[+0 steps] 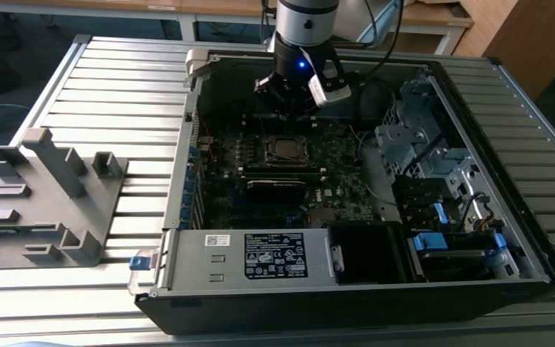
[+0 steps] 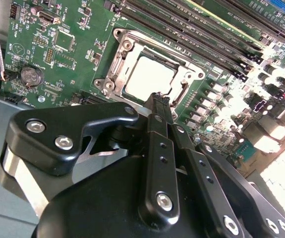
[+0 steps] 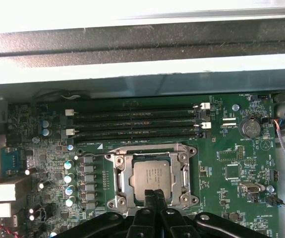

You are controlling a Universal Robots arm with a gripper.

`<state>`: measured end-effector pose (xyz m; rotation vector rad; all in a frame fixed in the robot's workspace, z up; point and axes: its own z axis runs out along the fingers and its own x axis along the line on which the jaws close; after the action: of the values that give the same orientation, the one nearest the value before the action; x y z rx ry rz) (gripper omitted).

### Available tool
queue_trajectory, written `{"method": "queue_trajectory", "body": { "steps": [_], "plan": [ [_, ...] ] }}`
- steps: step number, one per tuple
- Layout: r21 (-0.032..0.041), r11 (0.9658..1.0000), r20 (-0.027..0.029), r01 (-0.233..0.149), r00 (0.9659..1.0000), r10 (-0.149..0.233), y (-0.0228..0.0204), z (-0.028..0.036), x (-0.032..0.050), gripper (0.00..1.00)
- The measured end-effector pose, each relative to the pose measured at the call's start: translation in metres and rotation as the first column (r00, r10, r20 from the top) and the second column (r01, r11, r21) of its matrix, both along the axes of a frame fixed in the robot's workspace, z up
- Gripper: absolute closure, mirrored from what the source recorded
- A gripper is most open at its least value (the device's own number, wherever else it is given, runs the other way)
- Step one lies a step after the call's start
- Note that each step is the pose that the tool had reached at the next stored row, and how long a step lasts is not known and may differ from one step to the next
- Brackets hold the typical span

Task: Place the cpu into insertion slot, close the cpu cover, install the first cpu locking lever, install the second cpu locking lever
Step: 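Install the first cpu locking lever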

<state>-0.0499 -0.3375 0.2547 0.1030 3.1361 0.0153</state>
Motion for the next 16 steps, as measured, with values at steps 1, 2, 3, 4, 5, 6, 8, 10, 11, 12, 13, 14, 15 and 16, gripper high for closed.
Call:
{"method": "queue_trajectory", "body": {
  "steps": [1, 2, 3, 4, 5, 6, 8, 10, 11, 12, 13, 14, 15, 16],
  "plan": [
    [0.0000, 1.0000, 0.0000, 0.000, 1.0000, 0.000, 0.0000, 0.0000, -0.0001, 0.90],
    [0.0001, 1.0000, 0.0001, 0.000, 1.0000, 0.000, 0.0000, 0.0000, -0.0001, 0.90],
    [0.0000, 1.0000, 0.0001, 0.000, 1.0000, 0.000, 0.0000, 0.0000, -0.0002, 0.90],
    [0.0000, 1.0000, 0.0000, 0.000, 1.0000, 0.000, 0.0000, 0.0000, -0.0002, 0.90],
    [0.0001, 1.0000, 0.0001, 0.000, 1.0000, 0.000, 0.0000, 0.0000, -0.0003, 0.90],
    [-0.0001, 1.0000, 0.0000, 0.000, 1.0000, 0.000, 0.0000, 0.0000, -0.0007, 0.90],
    [0.0000, 1.0000, 0.0000, 0.000, 1.0000, 0.000, 0.0000, 0.0000, -0.0015, 0.90],
    [0.0000, 1.0000, 0.0000, 0.000, 1.0000, 0.000, 0.0000, 0.0000, -0.0026, 0.90],
    [0.0001, 1.0000, 0.0000, 0.000, 1.0000, 0.000, 0.0000, -0.0001, -0.0033, 0.90],
    [0.0001, 1.0000, 0.0000, 0.000, 1.0000, 0.000, 0.0000, -0.0001, -0.0041, 0.90],
    [0.0001, 1.0000, 0.0001, 0.000, 1.0000, 0.000, 0.0000, -0.0001, -0.0053, 0.90],
    [0.0000, 1.0000, 0.0000, 0.000, 1.0000, 0.000, 0.0000, -0.0001, -0.0070, 0.90],
    [-0.0001, 1.0000, 0.0000, 0.000, 1.0000, 0.000, -0.0001, -0.0001, -0.0090, 0.90],
    [0.0000, 1.0000, 0.0000, 0.000, 1.0000, 0.000, 0.0000, -0.0001, -0.0113, 0.90]
  ]
}}
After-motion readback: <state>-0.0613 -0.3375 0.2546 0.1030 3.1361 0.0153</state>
